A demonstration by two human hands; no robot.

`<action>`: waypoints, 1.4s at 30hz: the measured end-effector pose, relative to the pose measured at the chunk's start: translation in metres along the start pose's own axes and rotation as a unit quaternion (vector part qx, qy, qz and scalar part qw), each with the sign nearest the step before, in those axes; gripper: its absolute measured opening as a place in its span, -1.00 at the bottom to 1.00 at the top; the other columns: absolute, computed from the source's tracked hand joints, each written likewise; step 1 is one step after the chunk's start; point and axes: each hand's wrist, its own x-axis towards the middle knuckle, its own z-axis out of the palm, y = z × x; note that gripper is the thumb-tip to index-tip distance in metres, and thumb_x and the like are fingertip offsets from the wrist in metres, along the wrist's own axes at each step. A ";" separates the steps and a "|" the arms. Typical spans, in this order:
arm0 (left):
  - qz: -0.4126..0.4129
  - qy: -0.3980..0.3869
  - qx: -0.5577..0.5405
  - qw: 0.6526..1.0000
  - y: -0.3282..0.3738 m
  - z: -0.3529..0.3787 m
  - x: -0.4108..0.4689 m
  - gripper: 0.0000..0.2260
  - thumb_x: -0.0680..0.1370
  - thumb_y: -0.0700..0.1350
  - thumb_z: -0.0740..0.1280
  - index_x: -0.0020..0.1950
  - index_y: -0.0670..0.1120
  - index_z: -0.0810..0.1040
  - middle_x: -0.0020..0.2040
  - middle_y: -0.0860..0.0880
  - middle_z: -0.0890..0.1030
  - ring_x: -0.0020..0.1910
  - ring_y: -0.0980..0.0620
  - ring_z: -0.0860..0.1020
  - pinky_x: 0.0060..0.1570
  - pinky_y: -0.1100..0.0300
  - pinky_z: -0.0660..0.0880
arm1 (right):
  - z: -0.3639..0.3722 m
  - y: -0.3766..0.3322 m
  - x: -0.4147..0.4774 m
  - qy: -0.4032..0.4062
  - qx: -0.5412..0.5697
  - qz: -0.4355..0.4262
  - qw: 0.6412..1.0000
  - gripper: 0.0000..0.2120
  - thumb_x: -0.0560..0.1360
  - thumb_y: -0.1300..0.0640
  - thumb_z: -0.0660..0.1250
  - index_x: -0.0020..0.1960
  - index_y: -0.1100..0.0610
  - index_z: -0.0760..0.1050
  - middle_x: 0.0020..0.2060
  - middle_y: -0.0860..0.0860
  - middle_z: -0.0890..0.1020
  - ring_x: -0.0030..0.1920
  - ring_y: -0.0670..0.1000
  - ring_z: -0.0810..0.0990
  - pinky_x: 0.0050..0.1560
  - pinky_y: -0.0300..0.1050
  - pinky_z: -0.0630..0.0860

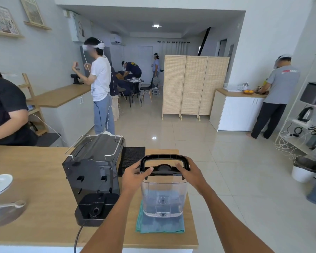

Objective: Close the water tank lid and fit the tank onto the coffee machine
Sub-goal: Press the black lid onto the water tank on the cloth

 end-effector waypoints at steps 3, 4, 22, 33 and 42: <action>0.013 0.023 -0.002 1.000 0.000 0.002 -0.002 -0.62 0.39 0.00 0.60 0.20 0.08 0.71 -0.01 0.16 0.76 0.09 0.21 0.67 0.11 0.22 0.57 | 0.002 -0.008 0.000 0.027 0.019 0.001 0.999 -0.52 0.51 -0.37 0.24 0.33 -0.19 0.45 0.00 -0.17 0.66 -0.17 -0.14 0.66 -0.19 -0.29 0.48; 0.013 0.031 -0.008 0.999 -0.001 0.002 -0.003 -0.61 0.37 -0.01 0.61 0.19 0.05 0.72 0.01 0.16 0.75 0.09 0.28 0.65 0.18 0.18 0.57 | 0.003 -0.011 0.001 0.033 0.023 0.003 0.999 -0.52 0.52 -0.38 0.22 0.34 -0.17 0.47 -0.06 -0.17 0.67 -0.28 -0.13 0.65 -0.23 -0.27 0.50; -0.077 0.034 -0.025 0.996 0.013 0.015 0.001 -0.44 0.52 0.34 0.30 0.43 0.09 0.54 0.34 0.11 0.61 0.34 0.09 0.52 0.32 0.17 0.36 | 0.004 -0.006 0.007 0.017 0.065 0.019 0.998 -0.40 0.52 -0.35 0.26 0.50 -0.14 0.40 0.38 0.02 0.56 0.23 0.07 0.59 0.22 -0.08 0.50; -0.060 -0.034 -0.020 0.997 0.013 0.013 -0.002 -0.52 0.61 0.15 0.25 0.54 0.17 0.37 0.46 0.12 0.47 0.48 0.05 0.37 0.47 0.05 0.25 | 0.000 0.002 -0.004 -0.036 0.100 0.010 0.994 -0.38 0.58 -0.18 0.29 0.59 -0.13 0.22 0.34 0.01 0.50 0.41 0.08 0.45 0.40 -0.01 0.36; 0.007 -0.042 0.115 0.992 0.000 0.013 -0.026 -0.41 0.44 0.33 0.21 0.49 0.43 0.26 0.47 0.11 0.45 0.41 0.05 0.44 0.42 -0.05 0.38 | 0.014 0.022 -0.017 -0.050 -0.015 -0.054 0.997 -0.09 0.46 -0.31 0.36 0.64 -0.14 -0.03 0.48 0.03 0.40 0.48 0.09 0.37 0.39 -0.04 0.34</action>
